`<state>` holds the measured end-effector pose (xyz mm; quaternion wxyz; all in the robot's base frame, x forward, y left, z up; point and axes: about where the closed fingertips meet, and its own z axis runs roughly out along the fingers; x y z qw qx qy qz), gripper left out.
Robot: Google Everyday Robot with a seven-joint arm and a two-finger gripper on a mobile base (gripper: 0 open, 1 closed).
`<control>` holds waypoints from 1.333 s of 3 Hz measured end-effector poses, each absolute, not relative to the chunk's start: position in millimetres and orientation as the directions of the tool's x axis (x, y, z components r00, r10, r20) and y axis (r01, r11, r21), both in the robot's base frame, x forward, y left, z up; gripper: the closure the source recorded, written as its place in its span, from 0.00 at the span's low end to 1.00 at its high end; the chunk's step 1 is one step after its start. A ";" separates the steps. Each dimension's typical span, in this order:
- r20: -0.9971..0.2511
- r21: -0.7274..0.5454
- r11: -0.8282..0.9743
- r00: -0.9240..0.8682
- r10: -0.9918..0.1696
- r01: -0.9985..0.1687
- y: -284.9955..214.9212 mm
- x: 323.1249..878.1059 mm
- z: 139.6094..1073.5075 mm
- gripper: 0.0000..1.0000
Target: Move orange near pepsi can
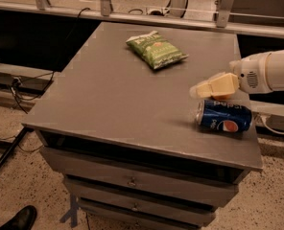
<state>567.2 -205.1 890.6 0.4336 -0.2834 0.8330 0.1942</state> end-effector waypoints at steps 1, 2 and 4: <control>-0.860 0.107 0.772 -0.448 -0.245 -0.627 -259.7 578.3 899.2 0.00; -0.897 0.072 0.793 -0.387 -0.214 -0.605 -313.9 587.4 934.2 0.00; -0.942 -0.043 0.796 -0.241 -0.234 -0.604 -350.8 597.4 1004.7 0.00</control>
Offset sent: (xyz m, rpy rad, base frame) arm 0.0289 -0.1810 0.0909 0.0962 -0.2093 -0.1087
